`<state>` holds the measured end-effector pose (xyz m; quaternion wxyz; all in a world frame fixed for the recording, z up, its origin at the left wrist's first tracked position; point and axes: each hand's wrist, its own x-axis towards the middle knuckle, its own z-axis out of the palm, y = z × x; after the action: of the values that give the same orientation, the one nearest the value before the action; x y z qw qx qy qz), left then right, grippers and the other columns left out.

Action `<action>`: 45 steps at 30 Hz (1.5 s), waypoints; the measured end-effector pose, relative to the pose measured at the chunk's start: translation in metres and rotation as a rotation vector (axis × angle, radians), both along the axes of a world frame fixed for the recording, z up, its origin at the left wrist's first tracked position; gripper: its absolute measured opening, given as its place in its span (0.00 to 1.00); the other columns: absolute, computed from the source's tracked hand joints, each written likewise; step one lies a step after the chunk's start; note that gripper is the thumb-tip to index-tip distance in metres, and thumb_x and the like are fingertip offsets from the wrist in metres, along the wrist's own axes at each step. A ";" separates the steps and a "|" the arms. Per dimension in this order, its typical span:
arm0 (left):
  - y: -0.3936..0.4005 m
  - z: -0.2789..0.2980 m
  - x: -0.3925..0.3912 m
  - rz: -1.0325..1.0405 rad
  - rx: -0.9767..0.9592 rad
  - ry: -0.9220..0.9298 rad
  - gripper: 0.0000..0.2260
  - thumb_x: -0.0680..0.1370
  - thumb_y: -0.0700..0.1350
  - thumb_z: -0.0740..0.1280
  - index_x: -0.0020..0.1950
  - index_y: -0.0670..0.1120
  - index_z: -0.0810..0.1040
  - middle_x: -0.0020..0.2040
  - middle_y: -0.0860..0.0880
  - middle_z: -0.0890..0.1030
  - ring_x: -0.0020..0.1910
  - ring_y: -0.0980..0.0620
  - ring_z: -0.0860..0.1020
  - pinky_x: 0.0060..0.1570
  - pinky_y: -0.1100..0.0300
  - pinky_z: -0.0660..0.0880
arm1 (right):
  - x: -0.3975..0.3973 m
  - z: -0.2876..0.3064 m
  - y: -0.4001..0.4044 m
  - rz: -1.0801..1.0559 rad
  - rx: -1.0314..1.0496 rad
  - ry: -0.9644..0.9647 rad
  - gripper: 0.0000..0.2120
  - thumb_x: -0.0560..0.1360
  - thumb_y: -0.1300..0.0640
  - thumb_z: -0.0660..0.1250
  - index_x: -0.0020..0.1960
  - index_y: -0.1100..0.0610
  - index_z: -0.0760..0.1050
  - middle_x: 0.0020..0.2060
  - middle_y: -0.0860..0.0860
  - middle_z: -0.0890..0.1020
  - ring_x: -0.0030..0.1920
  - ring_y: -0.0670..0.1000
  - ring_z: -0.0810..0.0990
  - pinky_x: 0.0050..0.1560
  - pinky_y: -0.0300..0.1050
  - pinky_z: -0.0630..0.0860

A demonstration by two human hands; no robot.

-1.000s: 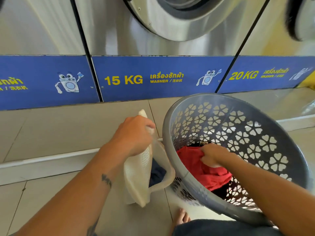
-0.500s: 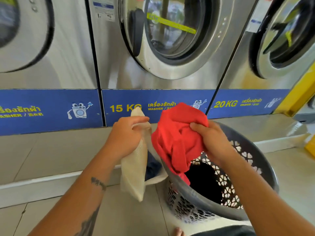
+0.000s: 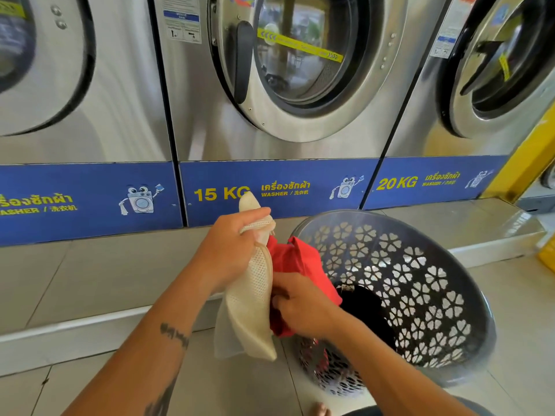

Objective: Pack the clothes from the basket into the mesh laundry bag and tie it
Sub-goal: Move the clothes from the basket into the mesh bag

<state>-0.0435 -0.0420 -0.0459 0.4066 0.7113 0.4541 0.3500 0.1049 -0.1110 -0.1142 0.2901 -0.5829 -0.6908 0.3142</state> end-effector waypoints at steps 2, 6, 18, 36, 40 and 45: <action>0.004 -0.002 -0.002 0.030 0.010 0.012 0.23 0.79 0.35 0.58 0.67 0.56 0.77 0.62 0.57 0.77 0.55 0.60 0.76 0.46 0.77 0.67 | 0.011 0.011 0.003 -0.092 -0.101 0.235 0.29 0.72 0.76 0.51 0.54 0.49 0.80 0.53 0.54 0.84 0.50 0.51 0.83 0.48 0.47 0.79; 0.007 -0.009 -0.002 0.071 0.027 0.032 0.23 0.79 0.35 0.58 0.65 0.57 0.79 0.64 0.54 0.79 0.59 0.51 0.77 0.49 0.65 0.69 | 0.055 0.022 0.012 -0.446 0.164 0.128 0.25 0.73 0.73 0.58 0.53 0.45 0.76 0.48 0.50 0.82 0.41 0.47 0.81 0.41 0.41 0.76; 0.002 -0.021 0.009 0.077 0.069 0.157 0.23 0.79 0.35 0.57 0.68 0.55 0.77 0.68 0.53 0.76 0.57 0.57 0.76 0.49 0.71 0.67 | 0.075 -0.035 0.020 -0.433 -0.335 0.281 0.11 0.73 0.69 0.57 0.44 0.57 0.75 0.28 0.49 0.75 0.24 0.44 0.72 0.28 0.40 0.68; -0.002 -0.014 0.014 0.087 0.025 0.026 0.22 0.79 0.35 0.58 0.66 0.55 0.78 0.67 0.54 0.77 0.60 0.59 0.73 0.54 0.69 0.67 | 0.004 -0.010 0.000 0.056 0.242 -0.612 0.10 0.69 0.54 0.61 0.41 0.56 0.79 0.43 0.51 0.79 0.46 0.56 0.74 0.48 0.57 0.74; 0.002 -0.017 0.007 0.153 -0.011 0.017 0.21 0.80 0.36 0.58 0.65 0.57 0.79 0.69 0.52 0.75 0.64 0.54 0.73 0.58 0.62 0.67 | 0.028 0.009 0.007 -0.103 0.203 -0.133 0.19 0.72 0.67 0.62 0.56 0.52 0.83 0.53 0.48 0.85 0.55 0.47 0.80 0.60 0.46 0.77; 0.003 -0.018 0.008 0.152 -0.043 -0.002 0.21 0.80 0.36 0.58 0.66 0.57 0.78 0.70 0.53 0.74 0.62 0.55 0.72 0.54 0.63 0.65 | 0.091 0.007 0.004 -0.347 -0.191 -0.142 0.42 0.66 0.60 0.72 0.77 0.45 0.63 0.63 0.51 0.74 0.66 0.55 0.72 0.67 0.53 0.72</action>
<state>-0.0350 -0.0395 -0.0642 0.3947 0.6655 0.5138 0.3706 0.1957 -0.1072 -0.1069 0.2337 -0.7386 -0.5659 0.2820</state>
